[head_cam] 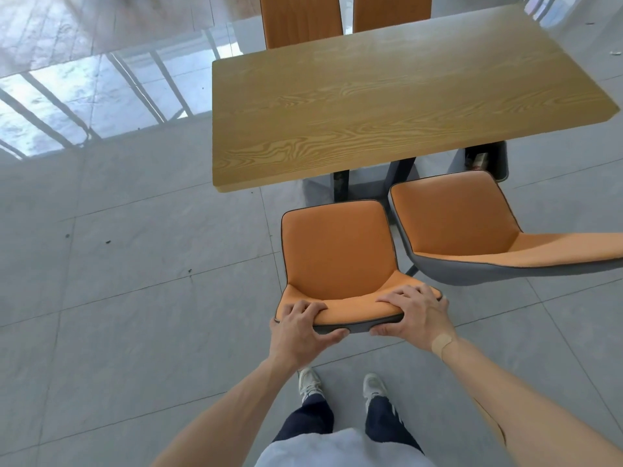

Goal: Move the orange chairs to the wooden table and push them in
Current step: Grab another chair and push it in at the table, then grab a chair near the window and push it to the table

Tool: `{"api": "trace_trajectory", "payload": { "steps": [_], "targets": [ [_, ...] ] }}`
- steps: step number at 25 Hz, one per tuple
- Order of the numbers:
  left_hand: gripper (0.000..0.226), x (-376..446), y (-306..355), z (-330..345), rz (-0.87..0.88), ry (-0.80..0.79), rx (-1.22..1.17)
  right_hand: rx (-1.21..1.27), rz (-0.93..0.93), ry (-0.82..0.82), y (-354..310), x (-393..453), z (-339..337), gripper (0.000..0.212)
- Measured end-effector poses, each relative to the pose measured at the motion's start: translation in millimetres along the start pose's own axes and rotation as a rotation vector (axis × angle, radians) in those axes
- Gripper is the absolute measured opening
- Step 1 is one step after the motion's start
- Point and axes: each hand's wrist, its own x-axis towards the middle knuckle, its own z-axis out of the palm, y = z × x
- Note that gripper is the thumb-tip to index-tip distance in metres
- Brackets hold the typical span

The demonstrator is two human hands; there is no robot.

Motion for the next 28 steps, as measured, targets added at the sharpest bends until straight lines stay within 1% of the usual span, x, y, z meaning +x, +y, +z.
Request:
{"api": "trace_trajectory", "payload": {
  "steps": [5, 8, 11, 13, 16, 19, 22, 25, 28],
  "targets": [
    [0.079, 1, 16, 2, -0.063, -0.014, -0.035, 0.031, -0.038, -0.032, 15, 5, -11, 0.099],
    [0.079, -5, 26, 1, -0.110, -0.035, -0.034, 0.032, -0.048, -0.121, 18, 6, -20, 0.099],
    [0.078, -14, 31, -2, -0.150, -0.055, -0.052, -0.005, -0.041, -0.200, 12, 8, -30, 0.084],
    [0.073, -21, 32, -8, -0.155, -0.054, -0.077, -0.046, -0.055, -0.252, 3, 12, -38, 0.073],
    [0.064, -36, 20, -19, -0.185, -0.044, -0.158, 0.004, -0.137, -0.345, -21, 21, -48, 0.065],
    [0.056, -48, 2, -38, -0.240, -0.058, -0.274, 0.037, -0.276, -0.379, -57, 33, -53, 0.057],
    [0.060, -58, -29, -63, -0.316, -0.023, -0.393, 0.040, -0.385, -0.352, -108, 47, -60, 0.052],
    [0.058, -69, -80, -101, -0.348, 0.115, -0.512, 0.081, -0.463, -0.297, -179, 67, -74, 0.050],
    [0.051, -75, -144, -150, -0.317, 0.278, -0.571, 0.162, -0.546, -0.216, -262, 86, -98, 0.048]
  ]
}}
